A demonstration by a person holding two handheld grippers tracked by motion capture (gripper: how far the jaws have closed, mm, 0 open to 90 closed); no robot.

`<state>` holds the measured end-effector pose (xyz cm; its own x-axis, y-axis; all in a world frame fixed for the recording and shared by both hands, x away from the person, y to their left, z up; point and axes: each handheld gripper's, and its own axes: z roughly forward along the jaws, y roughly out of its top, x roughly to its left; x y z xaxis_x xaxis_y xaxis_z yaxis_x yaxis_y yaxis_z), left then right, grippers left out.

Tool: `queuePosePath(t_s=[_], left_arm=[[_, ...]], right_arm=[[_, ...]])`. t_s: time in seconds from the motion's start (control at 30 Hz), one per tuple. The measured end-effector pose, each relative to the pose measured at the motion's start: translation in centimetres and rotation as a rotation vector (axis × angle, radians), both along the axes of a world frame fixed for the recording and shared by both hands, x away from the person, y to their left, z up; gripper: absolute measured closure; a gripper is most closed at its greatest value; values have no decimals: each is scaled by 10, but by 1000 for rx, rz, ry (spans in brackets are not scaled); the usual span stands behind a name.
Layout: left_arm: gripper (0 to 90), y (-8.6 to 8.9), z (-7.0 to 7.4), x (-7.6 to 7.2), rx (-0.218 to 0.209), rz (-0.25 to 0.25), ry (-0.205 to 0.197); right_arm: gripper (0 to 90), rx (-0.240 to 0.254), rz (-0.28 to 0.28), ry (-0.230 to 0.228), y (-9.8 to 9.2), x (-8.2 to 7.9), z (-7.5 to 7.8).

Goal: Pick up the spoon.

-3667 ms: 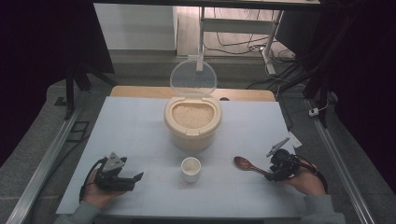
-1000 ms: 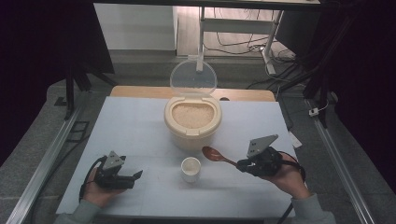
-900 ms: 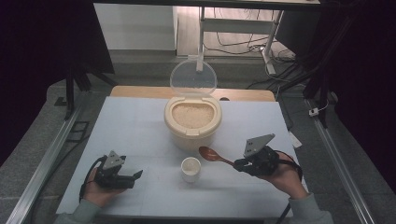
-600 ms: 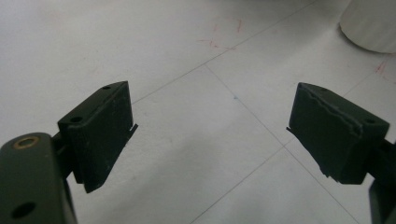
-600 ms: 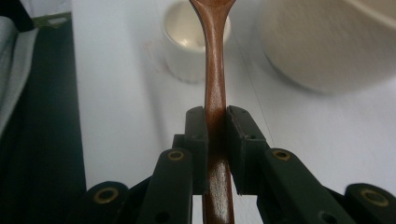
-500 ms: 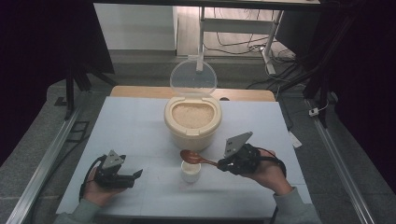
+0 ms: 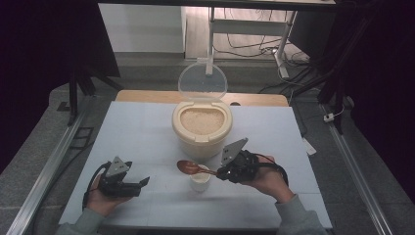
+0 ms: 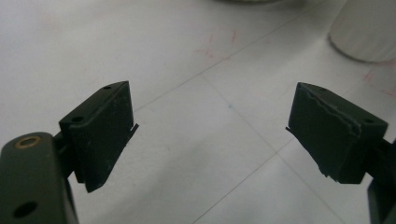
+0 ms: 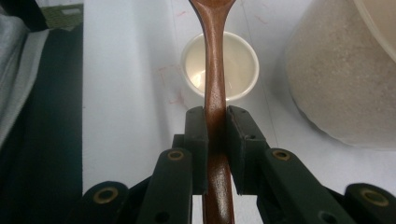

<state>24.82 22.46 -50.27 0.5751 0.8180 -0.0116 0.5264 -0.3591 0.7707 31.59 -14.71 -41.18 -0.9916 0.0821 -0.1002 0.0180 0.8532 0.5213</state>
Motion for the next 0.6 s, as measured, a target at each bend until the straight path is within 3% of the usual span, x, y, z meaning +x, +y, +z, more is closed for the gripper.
queuePosePath(t_s=[0.27, 0.6], left_arm=[[144, -15, 25, 0, -8, -71, -15], [157, -40, 61, -1, -9, -166, -68]], right_arm=[[784, -1, 8, -4, 4, 0, -1], [784, -4, 17, -5, 8, -1, -1]])
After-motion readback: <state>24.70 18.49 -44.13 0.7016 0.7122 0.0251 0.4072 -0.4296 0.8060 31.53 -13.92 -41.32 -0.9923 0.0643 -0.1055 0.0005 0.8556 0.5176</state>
